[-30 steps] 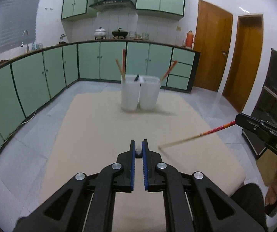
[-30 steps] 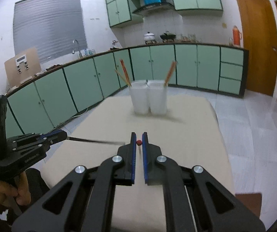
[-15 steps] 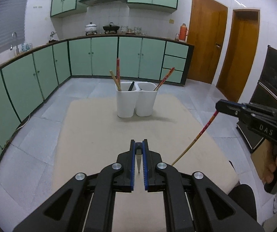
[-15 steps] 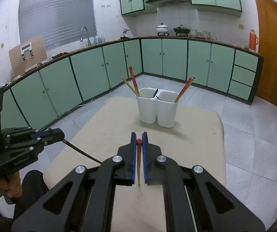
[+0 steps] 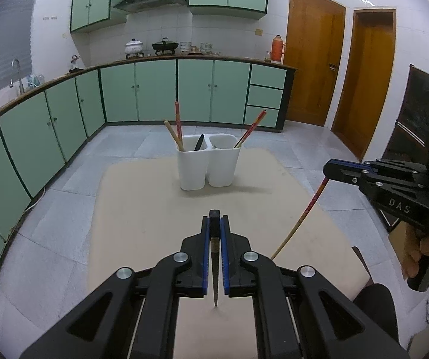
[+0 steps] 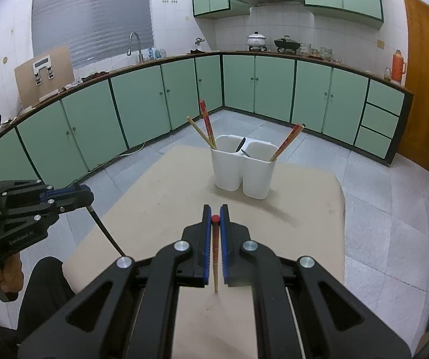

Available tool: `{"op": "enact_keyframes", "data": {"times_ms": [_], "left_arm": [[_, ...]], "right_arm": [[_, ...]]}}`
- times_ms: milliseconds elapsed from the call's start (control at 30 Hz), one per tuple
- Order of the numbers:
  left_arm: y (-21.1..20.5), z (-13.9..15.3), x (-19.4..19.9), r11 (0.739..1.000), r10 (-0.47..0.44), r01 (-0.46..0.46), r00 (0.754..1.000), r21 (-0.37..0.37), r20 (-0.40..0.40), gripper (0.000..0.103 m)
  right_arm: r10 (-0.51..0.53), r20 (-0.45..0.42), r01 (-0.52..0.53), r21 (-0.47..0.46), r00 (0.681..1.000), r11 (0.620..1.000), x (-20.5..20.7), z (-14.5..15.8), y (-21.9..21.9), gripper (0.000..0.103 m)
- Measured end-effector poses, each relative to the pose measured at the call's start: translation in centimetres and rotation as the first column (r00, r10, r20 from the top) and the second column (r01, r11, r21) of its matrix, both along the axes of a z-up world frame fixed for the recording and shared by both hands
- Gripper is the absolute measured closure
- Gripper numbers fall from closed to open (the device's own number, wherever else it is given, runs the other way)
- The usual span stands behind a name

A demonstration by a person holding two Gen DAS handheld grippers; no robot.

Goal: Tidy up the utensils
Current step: 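Carry both held chopsticks toward the white holder with both tools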

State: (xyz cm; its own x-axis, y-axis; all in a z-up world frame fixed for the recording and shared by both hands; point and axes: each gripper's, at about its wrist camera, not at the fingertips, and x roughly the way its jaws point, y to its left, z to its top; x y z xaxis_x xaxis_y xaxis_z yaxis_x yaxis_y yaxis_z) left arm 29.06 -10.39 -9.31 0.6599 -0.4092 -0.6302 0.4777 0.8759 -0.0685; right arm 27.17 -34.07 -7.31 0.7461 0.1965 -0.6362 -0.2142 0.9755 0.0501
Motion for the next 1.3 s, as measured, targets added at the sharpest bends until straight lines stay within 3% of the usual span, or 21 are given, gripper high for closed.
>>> {"op": "enact_keyframes", "data": {"times_ms": [600,1300], "left_arm": [[-0.2,1.6,0.0,1.000,-0.023,0.023,1.000,0.006,0.007,0.096],[-0.7,4.1,-1.7,0.998,-0.056,0.054,0.996,0.028,0.071,0.096]], "right_arm": [[0.019,-0.003,-0.019,-0.028,1.000,0.999,0.5,1.3,0.8,0.098],[0.025,0.030,-0.023,-0.038,0.999,0.999,-0.7,3.7,0.4,0.098]]}}
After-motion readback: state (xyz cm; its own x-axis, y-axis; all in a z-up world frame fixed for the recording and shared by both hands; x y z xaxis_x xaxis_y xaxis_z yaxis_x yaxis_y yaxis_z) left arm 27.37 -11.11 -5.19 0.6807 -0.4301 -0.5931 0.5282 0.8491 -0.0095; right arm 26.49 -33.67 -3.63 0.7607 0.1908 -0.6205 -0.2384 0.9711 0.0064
